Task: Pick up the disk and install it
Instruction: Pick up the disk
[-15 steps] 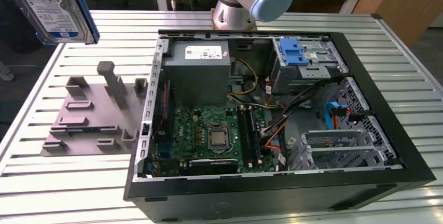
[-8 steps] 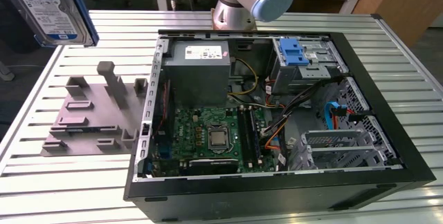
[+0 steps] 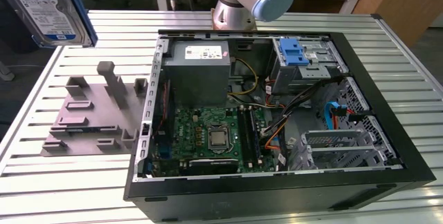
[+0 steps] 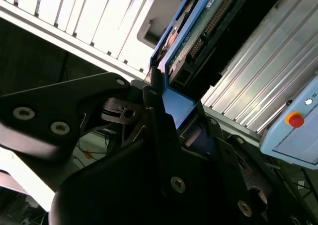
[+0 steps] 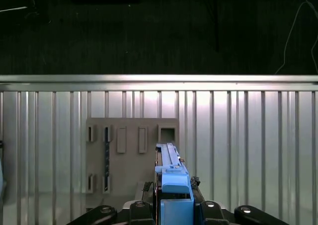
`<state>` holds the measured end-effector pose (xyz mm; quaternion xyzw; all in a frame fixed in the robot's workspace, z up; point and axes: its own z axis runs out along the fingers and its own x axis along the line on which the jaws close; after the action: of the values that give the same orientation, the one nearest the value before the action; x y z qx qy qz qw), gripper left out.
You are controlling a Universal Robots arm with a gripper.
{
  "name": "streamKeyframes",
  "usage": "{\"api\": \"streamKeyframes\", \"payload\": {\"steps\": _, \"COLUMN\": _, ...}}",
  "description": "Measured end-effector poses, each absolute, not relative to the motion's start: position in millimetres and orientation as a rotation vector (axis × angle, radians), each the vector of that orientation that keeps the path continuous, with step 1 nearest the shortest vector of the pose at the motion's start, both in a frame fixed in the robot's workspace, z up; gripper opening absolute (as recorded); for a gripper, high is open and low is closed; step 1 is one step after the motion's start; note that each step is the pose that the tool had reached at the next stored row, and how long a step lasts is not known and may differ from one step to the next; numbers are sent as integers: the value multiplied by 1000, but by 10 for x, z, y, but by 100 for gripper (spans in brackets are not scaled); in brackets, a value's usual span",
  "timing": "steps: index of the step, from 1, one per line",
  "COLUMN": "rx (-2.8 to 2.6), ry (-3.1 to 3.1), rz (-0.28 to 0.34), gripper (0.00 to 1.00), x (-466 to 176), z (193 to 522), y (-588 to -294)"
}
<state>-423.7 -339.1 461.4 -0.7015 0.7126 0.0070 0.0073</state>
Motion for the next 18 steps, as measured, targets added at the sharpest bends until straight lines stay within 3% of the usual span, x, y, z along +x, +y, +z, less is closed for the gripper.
{"api": "streamKeyframes", "payload": {"steps": 18, "rx": -2190, "ry": 2225, "rz": 14, "gripper": 37, "x": -4237, "z": 4761, "y": -3628}}
